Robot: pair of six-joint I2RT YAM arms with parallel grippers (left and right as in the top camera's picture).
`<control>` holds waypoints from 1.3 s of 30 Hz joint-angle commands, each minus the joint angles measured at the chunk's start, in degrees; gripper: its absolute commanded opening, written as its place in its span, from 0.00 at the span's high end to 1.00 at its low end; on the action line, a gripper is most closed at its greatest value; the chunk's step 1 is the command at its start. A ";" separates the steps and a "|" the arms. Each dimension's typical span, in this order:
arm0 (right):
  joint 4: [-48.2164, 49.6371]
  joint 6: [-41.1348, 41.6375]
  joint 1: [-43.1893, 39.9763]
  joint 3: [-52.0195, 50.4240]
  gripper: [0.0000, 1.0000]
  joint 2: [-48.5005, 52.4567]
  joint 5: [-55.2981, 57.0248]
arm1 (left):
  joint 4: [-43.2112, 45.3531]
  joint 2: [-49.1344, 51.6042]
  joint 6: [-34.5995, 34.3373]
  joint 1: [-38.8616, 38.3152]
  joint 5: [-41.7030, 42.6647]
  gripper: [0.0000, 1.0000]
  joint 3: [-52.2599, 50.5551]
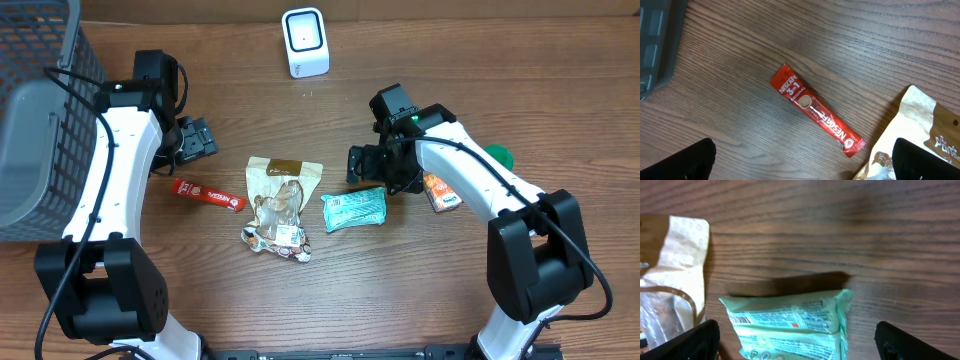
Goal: Scan the item barcode
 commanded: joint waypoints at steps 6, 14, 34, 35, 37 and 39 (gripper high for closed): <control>3.19 5.84 -3.34 -0.28 0.00 -0.52 0.52 | 6.47 -0.02 -0.44 -0.48 -0.39 0.00 0.81; 2.08 5.22 -6.51 -0.28 0.00 -0.52 -3.28 | 5.20 0.00 1.64 -1.29 20.39 0.25 0.81; -2.23 -6.49 -7.17 -0.28 0.83 -0.52 -14.51 | 9.51 9.20 12.33 -27.63 24.52 0.88 0.59; -2.56 -7.76 -7.61 -0.28 0.96 -0.52 -17.33 | 10.45 10.38 12.33 -28.76 24.55 0.88 0.59; -3.43 -10.05 -8.70 -0.28 0.96 -0.52 -22.23 | 11.96 12.31 12.33 -30.27 24.52 0.89 0.59; -4.81 -11.89 -9.64 -0.28 0.96 -0.52 -25.22 | 13.18 14.23 12.31 -31.30 24.52 0.90 0.59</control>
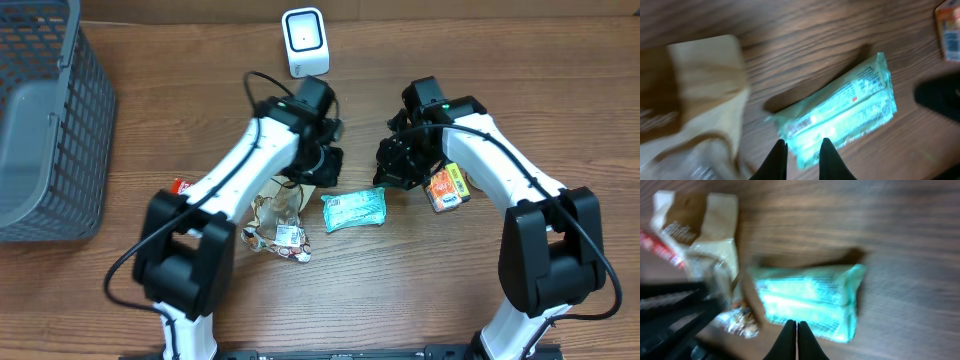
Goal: Scan the item barcode
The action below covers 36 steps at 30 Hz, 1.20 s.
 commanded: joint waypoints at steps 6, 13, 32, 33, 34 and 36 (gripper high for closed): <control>-1.11 -7.76 -1.86 -2.91 0.96 -0.52 -11.30 | 2.56 9.40 1.33 -2.05 -0.81 0.94 0.50; 12.26 -1.16 -0.07 -13.25 0.96 -0.48 -13.05 | 3.45 10.93 1.31 -2.01 -0.81 0.94 0.50; 14.80 -0.55 0.35 -16.39 0.96 -0.46 -4.98 | -5.92 9.70 1.05 -0.87 -0.79 0.96 10.38; 14.80 -0.52 0.35 -16.39 0.96 -0.46 -4.72 | -7.96 9.66 1.57 -0.87 -0.46 0.96 11.08; 14.80 -0.52 0.35 -16.39 0.96 -0.48 -4.11 | -8.96 9.66 1.84 -0.87 -0.28 0.96 11.10; 14.78 -0.52 0.35 -16.39 0.96 -0.46 -3.34 | -11.89 9.79 3.45 -0.87 0.20 0.96 10.97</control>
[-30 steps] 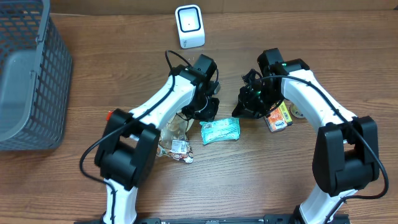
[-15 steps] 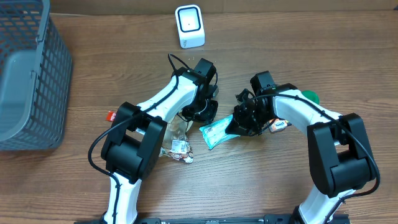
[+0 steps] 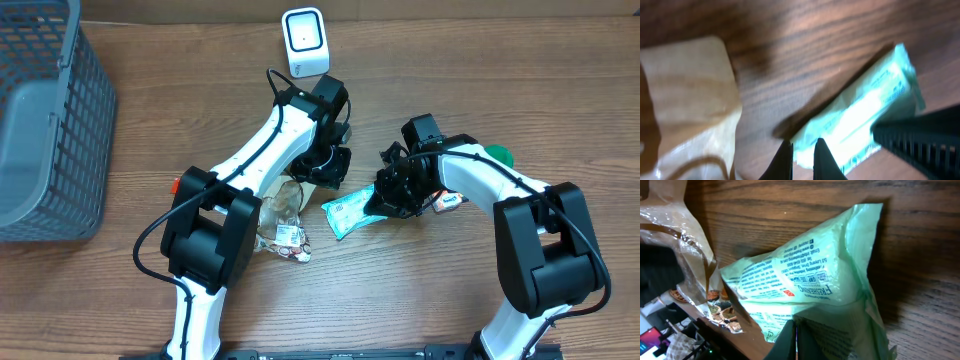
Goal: Scan the item barcode
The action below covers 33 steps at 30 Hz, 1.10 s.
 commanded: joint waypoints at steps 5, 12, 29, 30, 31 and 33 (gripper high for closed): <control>0.28 0.26 -0.04 -0.35 0.96 -0.46 4.92 | -6.01 0.00 8.44 0.24 5.62 0.96 -0.28; 0.26 0.26 -0.04 -0.35 0.96 -0.46 4.92 | -3.93 0.00 9.03 0.22 8.98 0.96 -2.93; -1.07 0.20 -0.02 -0.68 0.96 -0.46 5.31 | 14.14 0.00 -0.66 0.20 5.01 0.96 -15.41; -1.05 0.17 -0.02 -1.01 0.96 -0.46 5.35 | 14.40 0.00 -1.11 0.20 4.31 0.96 -15.58; -1.05 0.20 -0.02 -1.44 0.96 -0.46 5.46 | 14.43 0.00 -1.38 0.20 3.76 0.96 -15.63; -0.55 0.22 -0.02 -3.06 0.96 -0.46 6.47 | 14.45 0.00 -1.44 0.22 2.69 0.96 -15.65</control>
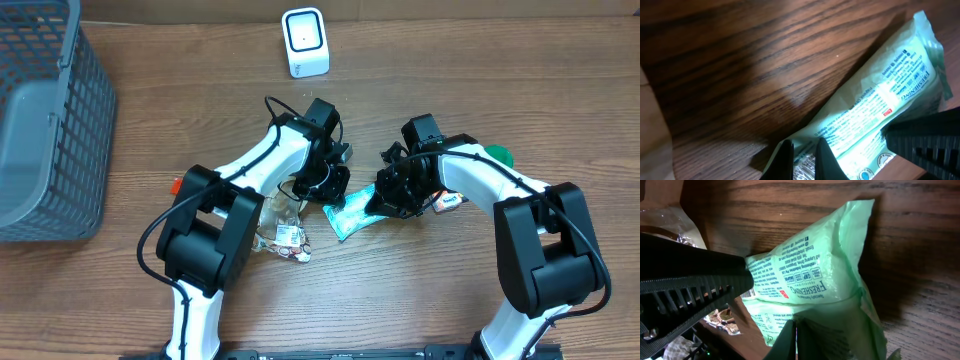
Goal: Scan the item barcode
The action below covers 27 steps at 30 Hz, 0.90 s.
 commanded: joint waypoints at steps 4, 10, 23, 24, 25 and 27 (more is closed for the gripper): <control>1.90 0.20 -0.04 -6.51 0.96 -0.42 6.84 | 0.63 1.20 -2.21 -0.11 -5.90 0.96 -2.08; 0.07 0.17 -0.04 -6.88 0.96 -0.44 6.84 | 1.40 1.18 -2.19 0.24 -6.47 0.96 -2.08; -3.37 -1.07 -0.04 -4.87 0.92 -0.46 6.32 | -7.85 -0.70 -1.51 4.98 -7.56 0.96 11.54; -4.61 -2.67 -0.04 -3.69 0.91 -0.48 5.18 | -9.97 -0.83 -1.33 5.18 -7.52 0.96 13.55; -7.32 -5.27 -0.04 -1.18 0.88 -0.57 2.97 | -13.22 -0.83 -1.14 5.25 -7.50 0.96 16.00; -11.13 -7.15 -0.04 2.27 0.84 -0.59 2.08 | -16.46 -0.83 -1.14 5.09 -7.45 0.96 17.31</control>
